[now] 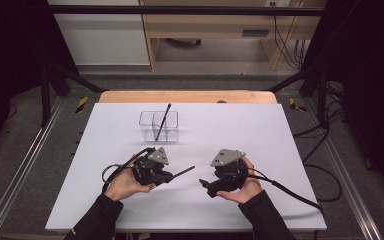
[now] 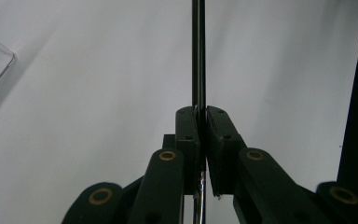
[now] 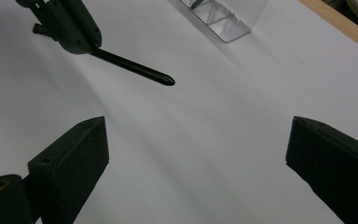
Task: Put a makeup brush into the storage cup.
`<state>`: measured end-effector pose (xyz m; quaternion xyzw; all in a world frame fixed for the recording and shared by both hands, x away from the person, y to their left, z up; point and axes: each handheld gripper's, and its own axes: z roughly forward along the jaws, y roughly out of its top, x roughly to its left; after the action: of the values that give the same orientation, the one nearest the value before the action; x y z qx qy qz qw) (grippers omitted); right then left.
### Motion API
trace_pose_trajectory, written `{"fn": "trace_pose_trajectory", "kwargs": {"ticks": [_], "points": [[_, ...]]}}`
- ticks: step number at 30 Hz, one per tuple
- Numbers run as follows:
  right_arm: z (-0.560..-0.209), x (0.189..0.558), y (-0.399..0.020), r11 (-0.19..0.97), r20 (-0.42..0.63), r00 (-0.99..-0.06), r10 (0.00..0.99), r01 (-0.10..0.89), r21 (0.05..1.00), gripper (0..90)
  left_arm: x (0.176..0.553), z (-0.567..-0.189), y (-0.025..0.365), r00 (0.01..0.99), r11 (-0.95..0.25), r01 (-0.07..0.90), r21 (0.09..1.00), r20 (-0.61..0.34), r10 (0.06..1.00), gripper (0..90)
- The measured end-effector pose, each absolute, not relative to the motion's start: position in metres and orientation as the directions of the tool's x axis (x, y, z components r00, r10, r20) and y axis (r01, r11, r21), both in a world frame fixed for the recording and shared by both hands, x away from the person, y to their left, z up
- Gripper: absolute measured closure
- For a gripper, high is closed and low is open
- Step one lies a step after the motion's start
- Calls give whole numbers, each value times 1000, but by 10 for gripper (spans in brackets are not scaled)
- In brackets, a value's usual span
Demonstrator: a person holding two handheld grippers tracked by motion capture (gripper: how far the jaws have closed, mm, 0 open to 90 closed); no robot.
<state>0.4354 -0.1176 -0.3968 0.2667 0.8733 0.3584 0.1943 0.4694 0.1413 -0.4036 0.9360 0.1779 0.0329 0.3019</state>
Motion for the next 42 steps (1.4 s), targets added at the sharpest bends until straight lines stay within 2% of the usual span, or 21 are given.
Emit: {"fn": "trace_pose_trajectory", "kwargs": {"ticks": [20, 42], "points": [[-392, 432, -97, 763, -256, -847, 465, 237, 601, 87, 479, -399, 131, 951, -790, 291, 540, -75, 299, 834], [-392, 426, -80, 828, -284, -895, 343, 146, 541, 137, 483, -393, 118, 964, -827, 262, 497, -104, 243, 834]]}}
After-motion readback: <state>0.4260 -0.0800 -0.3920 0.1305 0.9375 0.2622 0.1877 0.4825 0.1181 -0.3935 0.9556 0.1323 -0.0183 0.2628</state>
